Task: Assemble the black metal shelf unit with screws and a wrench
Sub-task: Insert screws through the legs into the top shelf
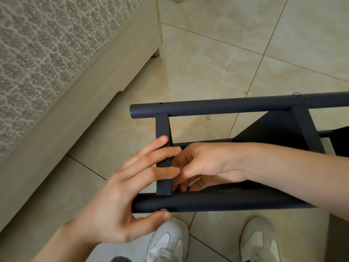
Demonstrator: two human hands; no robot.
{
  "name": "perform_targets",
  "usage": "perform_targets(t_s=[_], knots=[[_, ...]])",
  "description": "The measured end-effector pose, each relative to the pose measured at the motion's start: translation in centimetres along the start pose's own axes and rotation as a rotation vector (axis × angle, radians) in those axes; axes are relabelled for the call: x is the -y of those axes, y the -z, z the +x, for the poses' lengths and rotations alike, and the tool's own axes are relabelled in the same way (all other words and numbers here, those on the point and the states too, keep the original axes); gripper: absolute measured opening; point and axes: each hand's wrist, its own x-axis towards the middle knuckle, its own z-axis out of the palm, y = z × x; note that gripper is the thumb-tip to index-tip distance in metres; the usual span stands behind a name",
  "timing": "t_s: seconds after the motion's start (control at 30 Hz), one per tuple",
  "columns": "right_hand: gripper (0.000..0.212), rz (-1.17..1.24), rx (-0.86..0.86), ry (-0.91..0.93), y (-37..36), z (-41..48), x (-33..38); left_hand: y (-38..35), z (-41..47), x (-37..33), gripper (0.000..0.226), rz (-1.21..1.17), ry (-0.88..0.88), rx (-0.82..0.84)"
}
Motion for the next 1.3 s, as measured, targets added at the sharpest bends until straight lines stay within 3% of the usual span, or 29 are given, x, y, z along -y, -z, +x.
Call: perform_targets(t_s=[0.5, 0.8, 1.07, 1.2, 1.3], knots=[[0.035, -0.091, 0.004, 0.011, 0.18, 0.07, 0.34, -0.06, -0.11, 0.13, 0.047, 0.002, 0.002, -0.002], [0.008, -0.145, -0.014, -0.018, -0.26, -0.03, 0.48, -0.05, -0.12, 0.17, 0.047, 0.002, -0.001, -0.004], [0.008, -0.119, 0.022, -0.034, -0.06, -0.11, 0.54, 0.03, -0.14, 0.03, 0.049, 0.012, 0.003, -0.005], [0.029, -0.119, 0.021, -0.082, -0.29, 0.06, 0.51, 0.09, -0.18, 0.02, 0.048, 0.026, 0.014, -0.004], [0.033, -0.13, 0.024, -0.097, -0.45, 0.16, 0.42, 0.06, -0.16, 0.01, 0.048, 0.015, 0.013, -0.006]])
